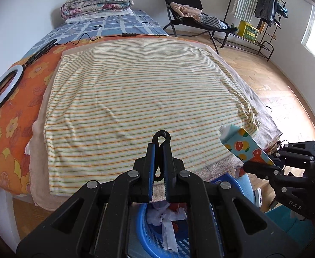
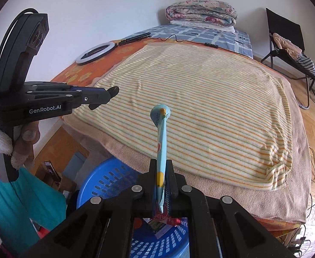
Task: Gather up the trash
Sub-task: 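Carry hair tie and blue tube over the blue basket and open both tools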
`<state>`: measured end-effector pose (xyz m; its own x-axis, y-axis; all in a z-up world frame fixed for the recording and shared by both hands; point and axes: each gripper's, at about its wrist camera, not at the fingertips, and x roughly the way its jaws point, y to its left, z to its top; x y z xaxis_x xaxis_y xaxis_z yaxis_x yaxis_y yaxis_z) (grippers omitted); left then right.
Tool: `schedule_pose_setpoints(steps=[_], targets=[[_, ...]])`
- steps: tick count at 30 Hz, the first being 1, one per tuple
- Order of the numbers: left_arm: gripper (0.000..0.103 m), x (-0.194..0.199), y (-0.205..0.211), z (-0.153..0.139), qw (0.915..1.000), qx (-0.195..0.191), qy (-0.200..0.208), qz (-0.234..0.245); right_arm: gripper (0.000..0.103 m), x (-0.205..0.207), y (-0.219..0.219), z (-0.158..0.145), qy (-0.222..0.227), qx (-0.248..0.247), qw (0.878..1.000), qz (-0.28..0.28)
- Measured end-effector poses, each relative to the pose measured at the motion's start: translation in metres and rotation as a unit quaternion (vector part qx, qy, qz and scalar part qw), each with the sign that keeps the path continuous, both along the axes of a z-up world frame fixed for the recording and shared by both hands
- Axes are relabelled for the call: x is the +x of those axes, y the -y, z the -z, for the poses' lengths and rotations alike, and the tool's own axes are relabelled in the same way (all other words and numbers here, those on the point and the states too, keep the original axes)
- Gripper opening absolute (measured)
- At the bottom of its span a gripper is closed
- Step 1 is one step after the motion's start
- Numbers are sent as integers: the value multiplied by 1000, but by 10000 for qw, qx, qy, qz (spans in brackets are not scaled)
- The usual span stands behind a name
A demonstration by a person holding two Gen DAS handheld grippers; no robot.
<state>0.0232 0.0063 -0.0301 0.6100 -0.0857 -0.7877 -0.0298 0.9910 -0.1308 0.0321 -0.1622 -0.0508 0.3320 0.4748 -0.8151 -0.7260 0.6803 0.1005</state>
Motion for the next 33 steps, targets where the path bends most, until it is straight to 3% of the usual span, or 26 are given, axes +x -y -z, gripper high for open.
schedule_pose_setpoints(steps=[15, 33], targets=[[5, -58, 32, 51, 9990, -162, -392, 158, 4, -49, 24, 39, -387, -308, 9988, 54], [7, -63, 50, 95, 9952, -35, -925, 330, 9, -51, 20, 74, -702, -593, 9957, 94]])
